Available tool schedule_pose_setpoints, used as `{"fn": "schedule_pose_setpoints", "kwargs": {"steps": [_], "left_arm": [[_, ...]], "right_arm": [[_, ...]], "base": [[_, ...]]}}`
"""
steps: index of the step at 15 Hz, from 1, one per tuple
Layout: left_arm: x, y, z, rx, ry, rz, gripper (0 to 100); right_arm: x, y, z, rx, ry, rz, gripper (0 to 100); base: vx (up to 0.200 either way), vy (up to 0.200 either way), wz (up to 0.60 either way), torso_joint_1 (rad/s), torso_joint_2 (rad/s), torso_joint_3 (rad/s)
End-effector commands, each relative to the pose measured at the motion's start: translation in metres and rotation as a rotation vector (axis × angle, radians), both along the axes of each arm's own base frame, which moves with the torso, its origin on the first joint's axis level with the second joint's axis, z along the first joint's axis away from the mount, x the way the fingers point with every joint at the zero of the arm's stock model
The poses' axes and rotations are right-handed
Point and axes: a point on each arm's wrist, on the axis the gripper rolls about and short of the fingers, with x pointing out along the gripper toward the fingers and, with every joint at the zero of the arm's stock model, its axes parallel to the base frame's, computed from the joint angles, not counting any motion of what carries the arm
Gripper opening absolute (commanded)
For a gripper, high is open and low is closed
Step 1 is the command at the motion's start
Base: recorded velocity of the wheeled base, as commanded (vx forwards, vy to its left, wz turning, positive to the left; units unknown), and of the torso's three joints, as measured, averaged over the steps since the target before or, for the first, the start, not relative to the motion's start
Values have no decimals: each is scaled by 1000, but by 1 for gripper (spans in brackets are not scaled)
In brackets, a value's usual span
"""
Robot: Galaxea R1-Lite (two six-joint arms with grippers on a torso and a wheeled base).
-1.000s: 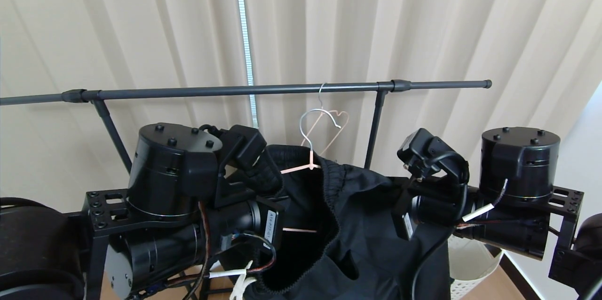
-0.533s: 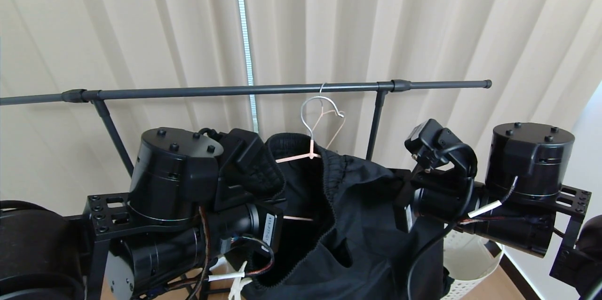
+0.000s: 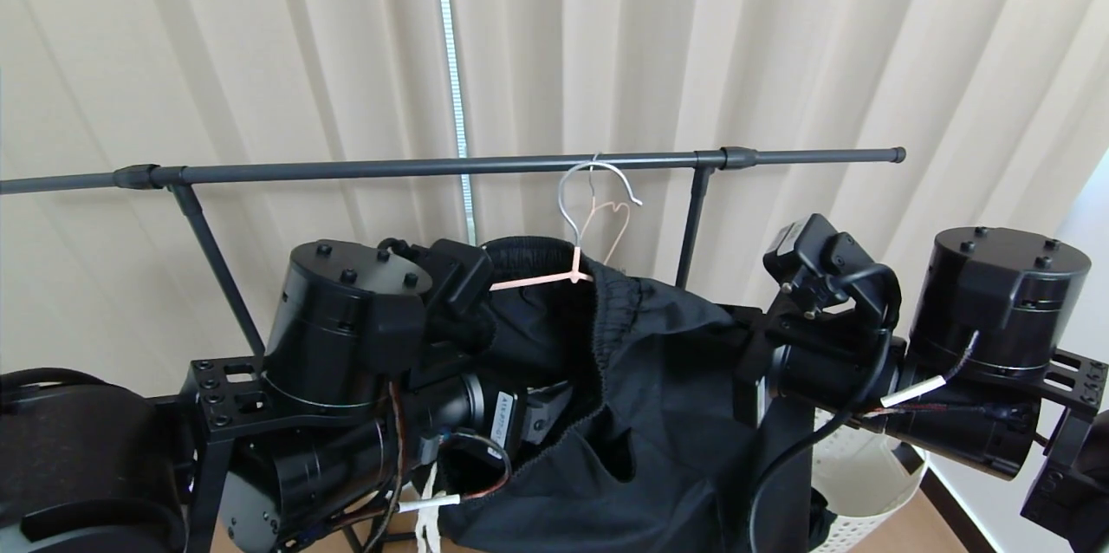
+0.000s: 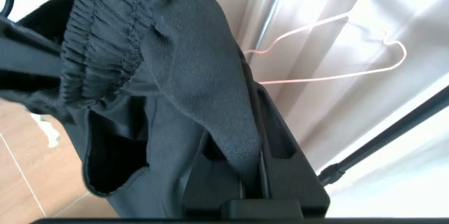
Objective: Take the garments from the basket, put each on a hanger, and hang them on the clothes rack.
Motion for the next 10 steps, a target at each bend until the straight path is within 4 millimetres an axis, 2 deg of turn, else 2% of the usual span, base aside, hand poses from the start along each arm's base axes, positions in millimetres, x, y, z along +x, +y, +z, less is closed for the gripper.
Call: {"fn": "schedule_pose_setpoints", "kwargs": {"steps": [1,5,10], "left_arm": [[2,-4,-3,10,4,2,100],[-13,2,9,-17,-30,-16,100],[-46,37,21,28,-127,-76,100]], "right_arm": [[-1,0,0,1,0,6,0],[0,0,0,2,-1,3,0],[6,-7,2,14,-10,-7,0]], "base": [[0,0,0,0,0,0],[0,0,0,0,0,0],[0,0,0,0,0,0]]}}
